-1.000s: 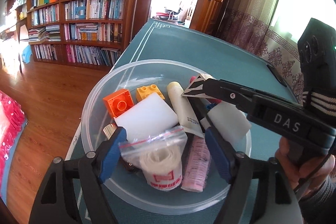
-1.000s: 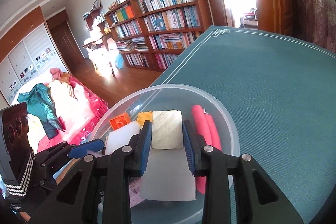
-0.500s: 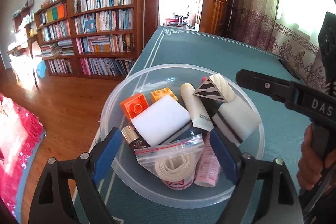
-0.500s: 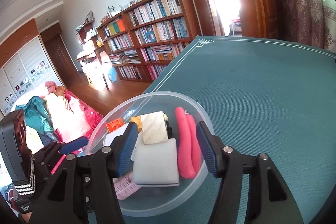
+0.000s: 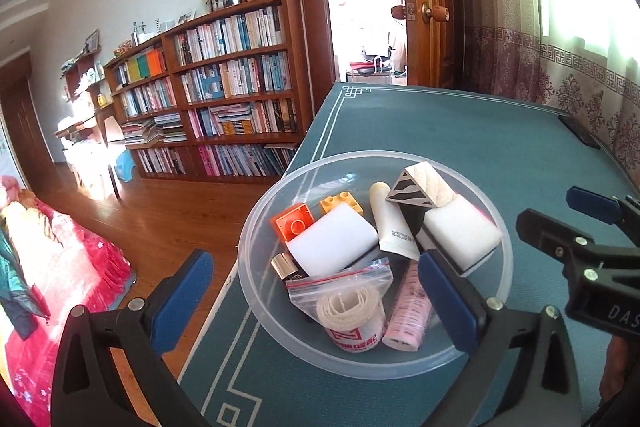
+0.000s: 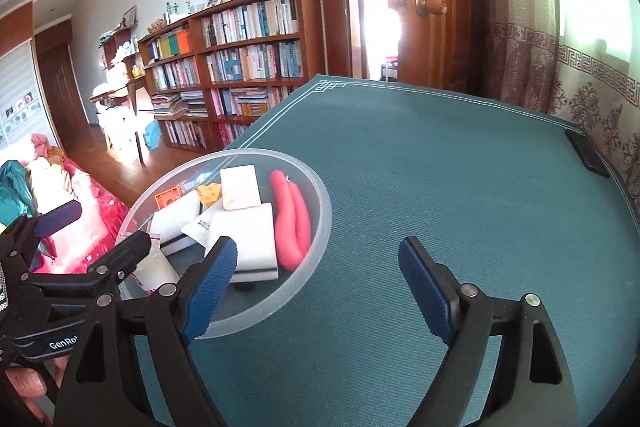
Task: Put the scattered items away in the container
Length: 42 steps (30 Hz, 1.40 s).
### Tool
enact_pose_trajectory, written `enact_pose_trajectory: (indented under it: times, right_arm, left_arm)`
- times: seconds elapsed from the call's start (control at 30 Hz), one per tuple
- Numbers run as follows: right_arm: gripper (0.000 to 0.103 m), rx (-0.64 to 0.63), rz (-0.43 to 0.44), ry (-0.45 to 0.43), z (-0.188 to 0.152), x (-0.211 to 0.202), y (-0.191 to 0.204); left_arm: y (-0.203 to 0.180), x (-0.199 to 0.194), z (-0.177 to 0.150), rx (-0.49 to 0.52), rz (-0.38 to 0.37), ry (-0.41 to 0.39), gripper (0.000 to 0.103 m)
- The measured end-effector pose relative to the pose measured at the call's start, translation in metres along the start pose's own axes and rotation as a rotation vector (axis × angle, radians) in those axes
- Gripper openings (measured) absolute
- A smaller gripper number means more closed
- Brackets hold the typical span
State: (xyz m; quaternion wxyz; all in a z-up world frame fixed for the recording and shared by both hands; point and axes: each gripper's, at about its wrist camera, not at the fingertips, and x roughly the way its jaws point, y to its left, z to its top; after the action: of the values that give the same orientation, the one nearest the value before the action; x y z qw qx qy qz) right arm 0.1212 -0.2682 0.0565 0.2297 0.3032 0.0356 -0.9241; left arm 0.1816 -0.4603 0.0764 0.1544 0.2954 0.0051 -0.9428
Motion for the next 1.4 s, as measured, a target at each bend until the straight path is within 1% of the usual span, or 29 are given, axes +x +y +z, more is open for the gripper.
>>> enact_pose_trajectory:
  times: [0.1,0.17,0.23,0.33,0.4,0.5,0.57,0.6,0.67,0.7,0.73,0.9,1.03,1.13,1.4]
  right_arm:
    - [0.086,0.019,-0.066,-0.004,-0.003,-0.013,-0.005]
    - [0.086,0.014,-0.060,-0.020,-0.005,-0.024,-0.007]
    - [0.086,-0.011,-0.059,-0.044,-0.006,-0.035,-0.006]
    - [0.087,-0.082,-0.104,-0.095,-0.007,-0.052,0.001]
    - [0.087,-0.115,-0.121,-0.112,-0.006,-0.058,0.004]
    - [0.087,-0.082,-0.082,-0.117,-0.006,-0.066,0.000]
    - [0.087,-0.038,-0.012,-0.100,-0.007,-0.068,-0.005]
    - [0.088,-0.024,0.020,-0.075,-0.006,-0.065,-0.006]
    - [0.094,-0.031,0.034,-0.025,-0.008,-0.056,-0.003]
    - [0.101,-0.043,0.038,-0.013,-0.010,-0.053,0.000]
    - [0.103,-0.053,0.045,-0.003,-0.011,-0.050,0.003]
    - [0.103,-0.089,0.093,0.047,-0.019,-0.037,0.024]
    - [0.103,-0.094,0.105,0.053,-0.020,-0.029,0.036]
    - [0.103,-0.086,0.119,0.068,-0.016,-0.021,0.038]
    - [0.103,-0.108,0.171,0.099,-0.014,-0.009,0.054]
  left_arm:
    - [0.007,-0.010,-0.002,-0.045,0.016,-0.017,0.103]
    - [0.011,-0.016,-0.003,-0.074,0.038,-0.027,0.103]
    - [0.015,-0.021,-0.004,-0.097,0.074,-0.034,0.103]
    - [0.020,-0.029,-0.007,-0.132,0.138,-0.038,0.103]
    - [0.023,-0.033,-0.009,-0.161,0.156,-0.035,0.103]
    - [0.026,-0.040,-0.013,-0.202,0.175,-0.038,0.103]
    - [0.027,-0.045,-0.015,-0.217,0.194,-0.044,0.103]
    - [0.028,-0.046,-0.016,-0.224,0.196,-0.045,0.103]
    - [0.029,-0.048,-0.018,-0.236,0.191,-0.047,0.103]
    - [0.030,-0.049,-0.019,-0.237,0.193,-0.046,0.103]
    - [0.030,-0.049,-0.020,-0.235,0.197,-0.043,0.103]
    - [0.030,-0.045,-0.027,-0.216,0.207,-0.018,0.103]
    - [0.033,-0.038,-0.034,-0.199,0.203,0.014,0.103]
    - [0.037,-0.034,-0.040,-0.191,0.214,0.034,0.103]
    - [0.053,-0.028,-0.048,-0.222,0.231,0.065,0.103]
